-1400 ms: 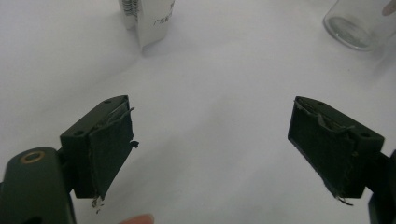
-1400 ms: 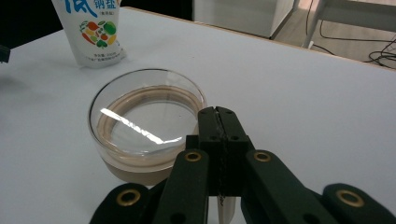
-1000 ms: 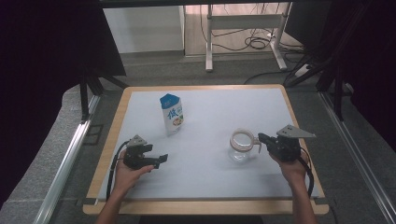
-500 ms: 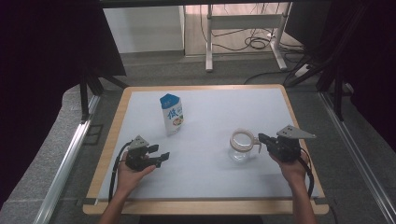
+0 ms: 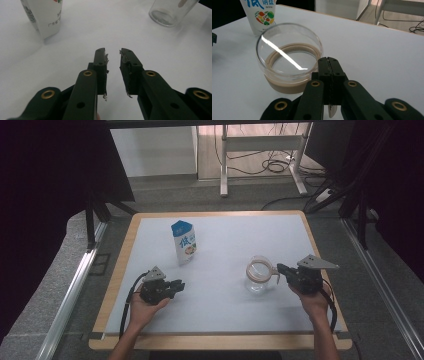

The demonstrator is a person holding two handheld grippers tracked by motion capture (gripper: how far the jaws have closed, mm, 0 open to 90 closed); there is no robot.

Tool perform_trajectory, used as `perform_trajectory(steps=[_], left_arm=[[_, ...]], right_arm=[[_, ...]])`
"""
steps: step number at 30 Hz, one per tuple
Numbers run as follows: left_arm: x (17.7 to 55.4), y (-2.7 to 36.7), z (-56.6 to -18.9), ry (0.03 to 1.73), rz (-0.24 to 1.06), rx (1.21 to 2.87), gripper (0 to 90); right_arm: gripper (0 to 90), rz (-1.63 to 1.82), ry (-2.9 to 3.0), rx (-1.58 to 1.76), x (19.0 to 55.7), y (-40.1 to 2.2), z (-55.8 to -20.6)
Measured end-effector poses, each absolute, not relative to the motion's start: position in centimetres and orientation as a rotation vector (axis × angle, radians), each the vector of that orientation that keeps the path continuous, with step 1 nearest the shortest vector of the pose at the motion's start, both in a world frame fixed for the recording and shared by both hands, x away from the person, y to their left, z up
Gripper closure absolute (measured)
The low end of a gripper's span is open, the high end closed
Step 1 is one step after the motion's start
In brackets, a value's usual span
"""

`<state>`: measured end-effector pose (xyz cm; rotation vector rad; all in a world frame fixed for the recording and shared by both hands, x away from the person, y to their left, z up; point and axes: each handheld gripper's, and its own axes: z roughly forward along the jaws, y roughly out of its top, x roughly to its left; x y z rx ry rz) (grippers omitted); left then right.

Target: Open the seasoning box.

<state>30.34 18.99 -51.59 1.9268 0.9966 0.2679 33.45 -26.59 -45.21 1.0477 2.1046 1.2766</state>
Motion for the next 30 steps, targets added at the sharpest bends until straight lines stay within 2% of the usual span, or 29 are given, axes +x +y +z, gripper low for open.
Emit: perform_trajectory(steps=[5,9,13,21,30], left_arm=[[30.3,18.8,-51.6,0.99,0.27,1.917,85.3],[30.6,18.1,-51.3,0.963,0.251,1.906,88.3],[31.2,16.9,-50.8,0.932,0.233,1.898,89.5],[33.4,11.3,-49.1,0.813,0.205,1.916,90.0],[35.1,6.8,-47.6,0.741,0.167,1.931,90.0]], right_arm=[[90.0,1.279,2.107,1.048,33.5,-26.6,-45.3],[90.0,1.279,2.106,1.048,33.5,-26.6,-45.3],[90.0,1.283,2.105,1.051,33.5,-26.7,-45.4],[90.0,1.282,2.102,1.054,33.5,-26.6,-45.3],[90.0,1.291,2.099,1.051,33.6,-26.6,-45.4]])
